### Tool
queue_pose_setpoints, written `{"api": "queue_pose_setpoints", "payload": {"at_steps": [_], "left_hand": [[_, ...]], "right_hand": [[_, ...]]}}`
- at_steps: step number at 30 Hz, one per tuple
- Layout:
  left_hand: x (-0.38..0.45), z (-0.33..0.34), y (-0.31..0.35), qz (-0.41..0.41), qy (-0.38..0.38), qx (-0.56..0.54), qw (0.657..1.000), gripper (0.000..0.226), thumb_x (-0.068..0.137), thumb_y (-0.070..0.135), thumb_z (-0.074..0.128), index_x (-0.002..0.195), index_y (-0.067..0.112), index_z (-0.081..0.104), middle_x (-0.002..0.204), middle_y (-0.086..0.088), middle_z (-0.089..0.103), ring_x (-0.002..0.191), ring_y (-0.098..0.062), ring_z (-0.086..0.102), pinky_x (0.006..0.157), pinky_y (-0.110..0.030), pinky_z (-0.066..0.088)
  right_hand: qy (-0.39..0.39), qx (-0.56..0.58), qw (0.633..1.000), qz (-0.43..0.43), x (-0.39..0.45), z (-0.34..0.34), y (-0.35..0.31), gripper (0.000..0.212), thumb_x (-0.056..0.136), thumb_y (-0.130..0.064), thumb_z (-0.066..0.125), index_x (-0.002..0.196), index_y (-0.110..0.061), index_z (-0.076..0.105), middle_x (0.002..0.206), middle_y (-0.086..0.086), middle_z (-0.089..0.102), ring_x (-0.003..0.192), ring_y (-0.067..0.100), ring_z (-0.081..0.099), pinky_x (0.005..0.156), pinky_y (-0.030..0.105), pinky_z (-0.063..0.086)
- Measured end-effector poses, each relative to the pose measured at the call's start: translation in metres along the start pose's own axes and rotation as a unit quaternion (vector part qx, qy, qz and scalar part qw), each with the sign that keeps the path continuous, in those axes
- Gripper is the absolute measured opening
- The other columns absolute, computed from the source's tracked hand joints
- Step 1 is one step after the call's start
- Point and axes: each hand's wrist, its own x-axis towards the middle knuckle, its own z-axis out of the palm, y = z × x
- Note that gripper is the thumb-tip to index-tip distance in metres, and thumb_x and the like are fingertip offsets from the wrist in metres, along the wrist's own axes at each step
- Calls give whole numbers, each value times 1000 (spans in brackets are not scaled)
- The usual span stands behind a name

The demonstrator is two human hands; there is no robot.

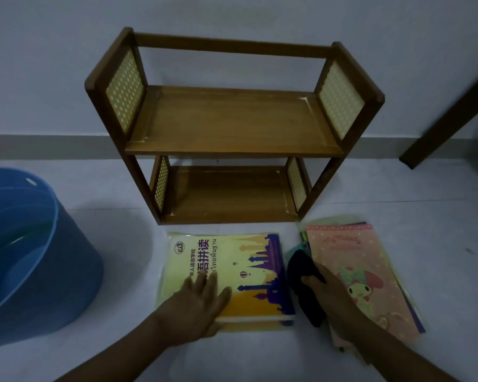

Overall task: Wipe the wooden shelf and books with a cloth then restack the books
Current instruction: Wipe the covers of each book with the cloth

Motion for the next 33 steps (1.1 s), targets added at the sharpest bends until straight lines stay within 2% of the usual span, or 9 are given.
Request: {"api": "queue_pose_setpoints", "payload": {"at_steps": [4,9,15,20,22,24,26,28,33], "left_hand": [[-1,-39,-3,47,117,-57,990,20,89,22,39,102,13,52,91,-12,69,67,-26,67,47,-32,55],[-9,-125,-16,-126,221,-245,936,33,88,42,34,110,25,53,77,9,67,56,-6,62,48,-20,48],[-12,-106,2,-285,232,-529,765,26,100,36,37,94,22,59,83,9,63,78,-1,58,65,-18,42],[-4,-28,9,-411,165,-567,695,32,100,30,38,84,14,60,83,-6,65,82,-25,60,68,-29,42],[-15,-9,3,-423,138,-526,725,33,100,39,34,81,23,57,84,-2,64,86,-27,62,66,-27,42],[-27,5,-10,-349,108,-386,847,47,96,55,27,102,23,61,110,-9,65,110,-31,58,81,-28,46],[-37,15,-21,-243,55,-294,923,68,96,59,18,149,17,27,158,-10,16,147,-25,15,116,-38,22],[-41,20,-23,-164,1,-278,946,75,91,64,-1,151,19,-5,155,5,-22,145,-8,-19,118,-35,-9],[-41,30,-25,-159,-21,-323,933,85,79,72,-18,150,25,-10,153,14,-24,141,5,-21,116,-30,-15]], "right_hand": [[79,194,976,58,1,-19,-10,30,96,-13,50,125,-12,55,102,12,64,83,30,62,61,34,50],[108,263,959,20,0,-36,-18,34,97,-19,47,128,-6,51,87,12,57,54,17,59,42,24,47],[138,200,969,-48,-9,-28,-42,36,95,-17,51,130,-21,54,116,7,63,101,30,60,79,39,52],[114,24,979,-167,-8,-4,-38,45,96,-10,51,140,-18,43,129,3,56,116,22,53,97,39,44],[85,-82,970,-214,-5,19,-31,46,95,-8,52,140,-12,42,129,5,53,118,21,49,97,36,40],[38,-188,943,-272,-6,43,-20,49,90,-13,52,138,-11,45,131,7,54,117,25,52,97,38,43],[-12,-336,877,-344,-13,73,8,56,76,-16,57,132,-17,53,132,8,58,107,29,62,95,41,47],[-75,-444,790,-417,-35,109,32,48,72,-26,55,120,-31,57,126,-3,64,84,25,69,80,36,53],[-207,-501,650,-532,-52,140,12,30,87,-50,40,114,-50,52,126,-26,55,87,6,62,64,20,49]]}}
